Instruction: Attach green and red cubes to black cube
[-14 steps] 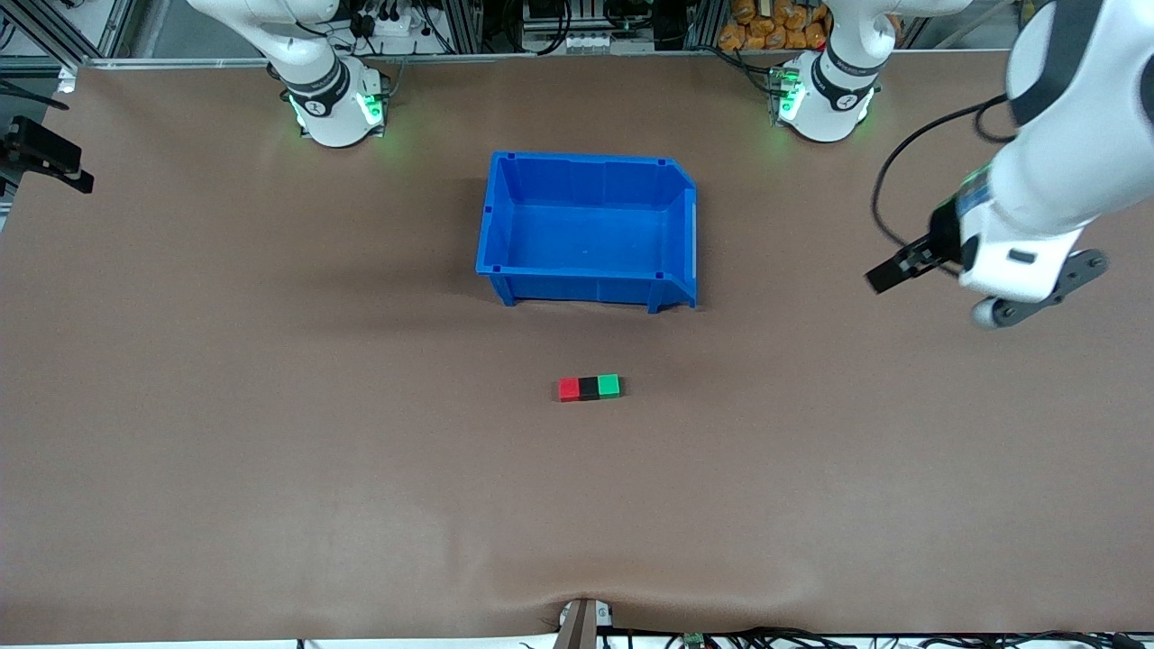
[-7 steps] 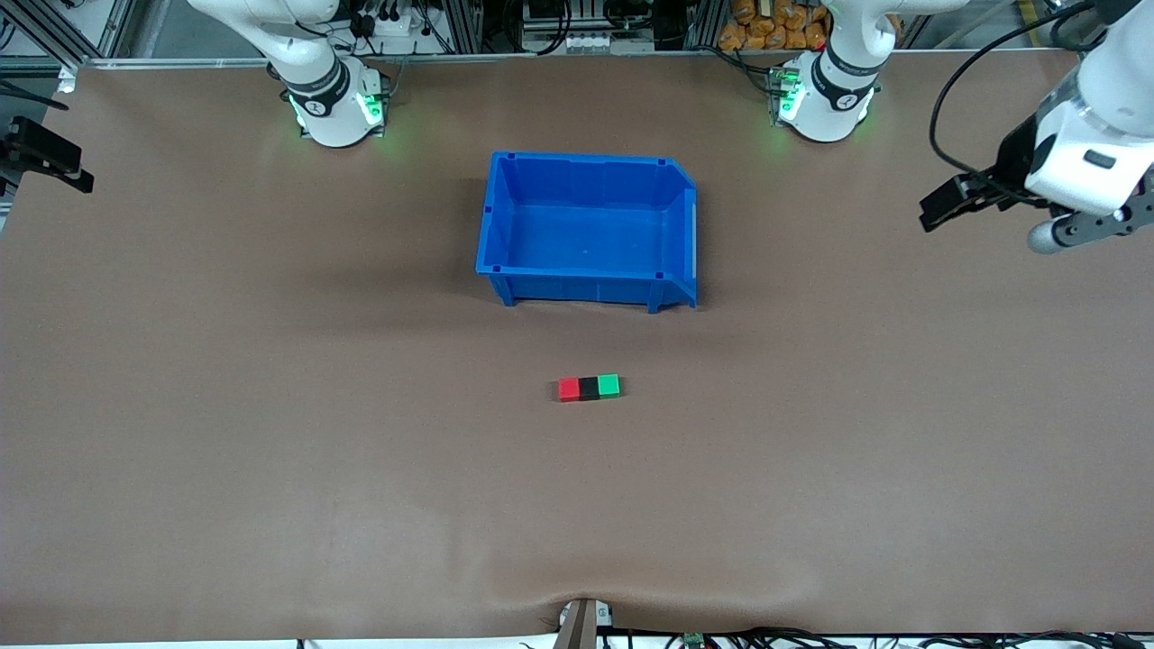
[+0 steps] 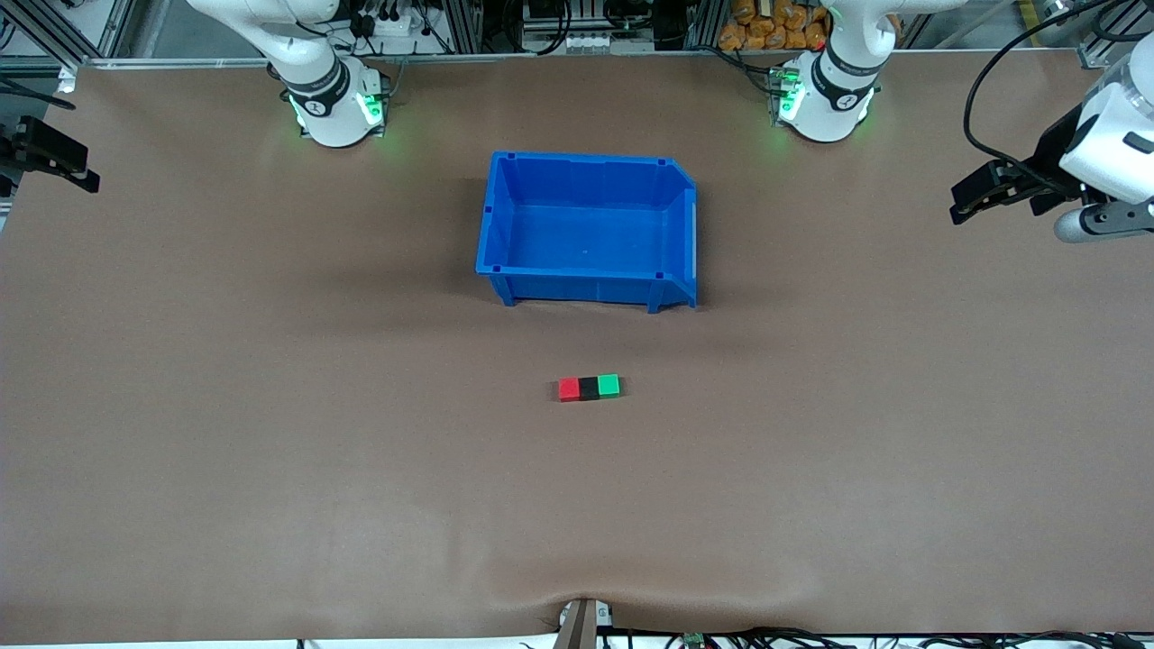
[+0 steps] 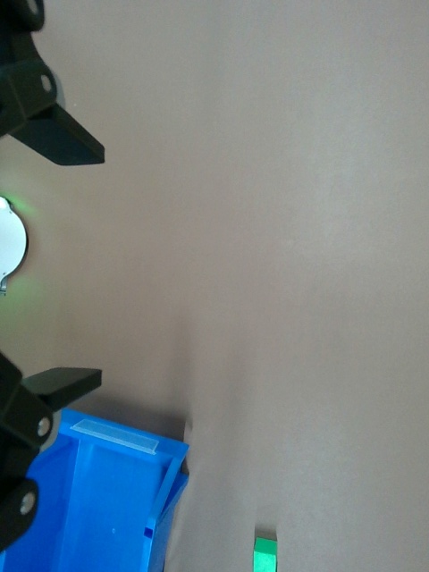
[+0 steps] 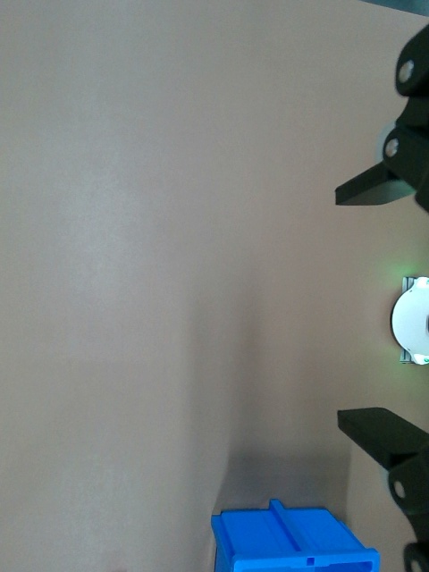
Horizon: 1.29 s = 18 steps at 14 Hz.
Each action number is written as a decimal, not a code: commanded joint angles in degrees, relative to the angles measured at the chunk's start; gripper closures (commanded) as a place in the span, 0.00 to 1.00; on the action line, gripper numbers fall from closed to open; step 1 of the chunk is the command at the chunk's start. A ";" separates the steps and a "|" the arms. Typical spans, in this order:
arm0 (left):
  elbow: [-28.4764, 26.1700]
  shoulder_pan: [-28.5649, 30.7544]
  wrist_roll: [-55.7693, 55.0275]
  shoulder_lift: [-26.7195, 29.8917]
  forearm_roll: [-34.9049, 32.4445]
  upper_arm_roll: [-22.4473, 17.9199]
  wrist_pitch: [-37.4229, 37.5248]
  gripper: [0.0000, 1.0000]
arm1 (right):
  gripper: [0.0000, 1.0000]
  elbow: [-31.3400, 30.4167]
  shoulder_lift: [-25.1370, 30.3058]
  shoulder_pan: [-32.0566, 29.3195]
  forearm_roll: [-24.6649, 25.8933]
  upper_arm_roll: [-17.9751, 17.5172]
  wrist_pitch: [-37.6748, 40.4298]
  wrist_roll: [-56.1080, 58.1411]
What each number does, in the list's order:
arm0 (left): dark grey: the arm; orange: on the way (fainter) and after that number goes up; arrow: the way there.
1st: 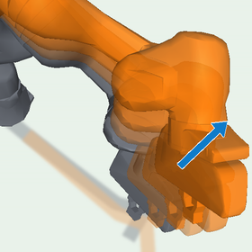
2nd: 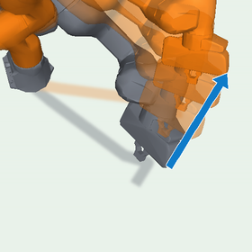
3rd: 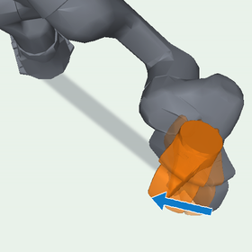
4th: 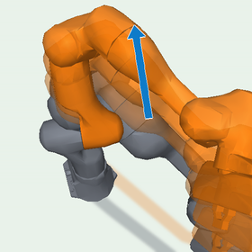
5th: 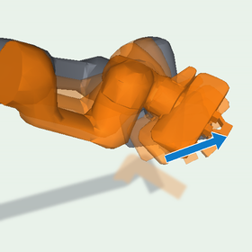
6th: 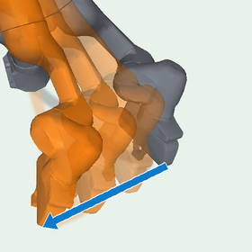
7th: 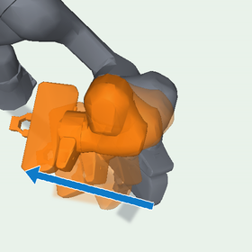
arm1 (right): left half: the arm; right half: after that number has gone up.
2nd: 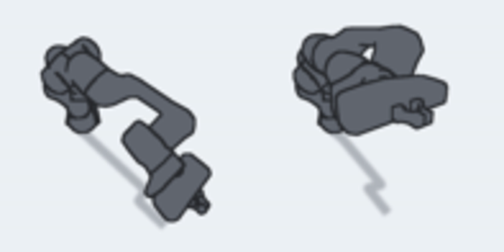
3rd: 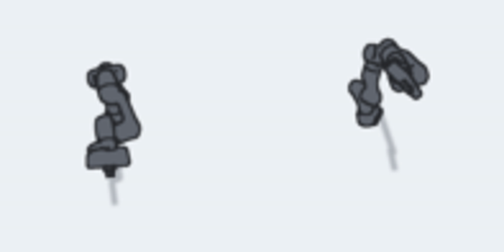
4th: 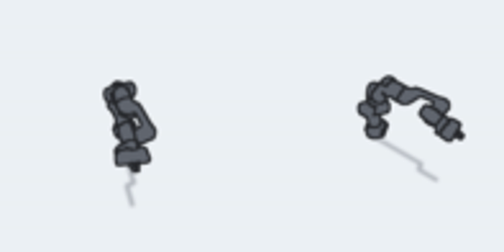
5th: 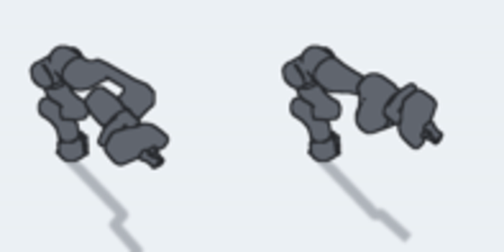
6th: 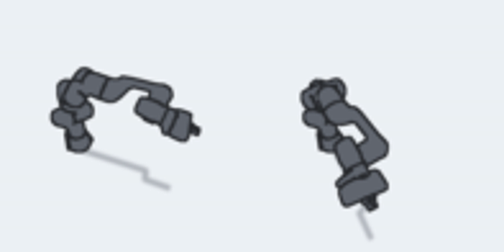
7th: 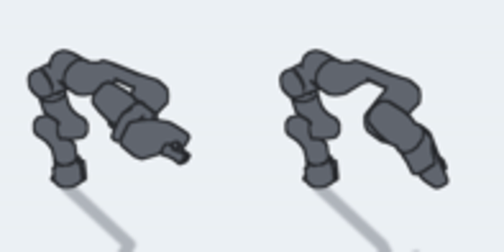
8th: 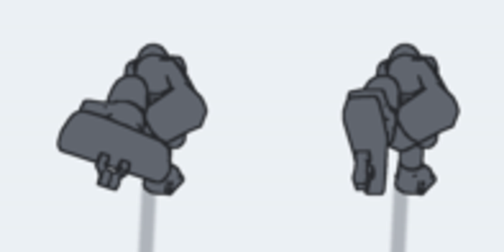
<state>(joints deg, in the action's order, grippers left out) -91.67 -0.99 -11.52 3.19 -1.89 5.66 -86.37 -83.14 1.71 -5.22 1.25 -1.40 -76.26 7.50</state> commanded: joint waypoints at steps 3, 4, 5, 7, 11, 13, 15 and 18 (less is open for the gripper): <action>-1.16 0.47 1.77 3.22 -1.09 0.66 0.76 0.00 | 0.00 0.26 0.48 0.92 0.77 0.96 0.24 0.67; -0.10 0.47 1.76 2.96 -1.09 0.58 0.76 0.00 | 0.00 0.17 0.48 1.27 0.77 1.05 0.24 0.67; 0.26 0.47 1.85 2.79 -1.18 0.31 0.94 0.00 | 0.00 0.17 0.48 2.40 0.94 1.66 0.41 0.67; 0.70 0.38 1.68 2.61 -1.27 0.31 2.08 0.00 | 0.00 0.17 0.48 4.69 1.12 4.47 0.24 0.58; 1.49 0.47 1.76 2.26 -1.27 0.14 2.26 0.00 | 0.00 0.17 0.57 5.06 1.12 5.19 0.15 0.58; 1.58 0.47 1.68 2.43 -1.18 0.14 3.21 0.00 | 0.00 0.35 0.40 -2.65 1.03 -1.99 0.50 0.67; 3.85 0.38 1.68 1.91 -1.18 0.31 3.40 0.00 | 0.00 0.26 0.40 1.07 2.17 -0.64 0.41 0.58; 3.86 0.38 1.59 1.47 -1.27 0.49 4.19 0.00 | 0.00 0.26 0.48 4.78 2.97 2.53 0.41 0.58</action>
<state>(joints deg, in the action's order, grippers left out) -89.33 -0.84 -10.48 5.35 -2.05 5.70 -83.72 -83.12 1.75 -2.67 2.77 -0.89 -76.27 7.62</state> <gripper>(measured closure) 0.000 0.000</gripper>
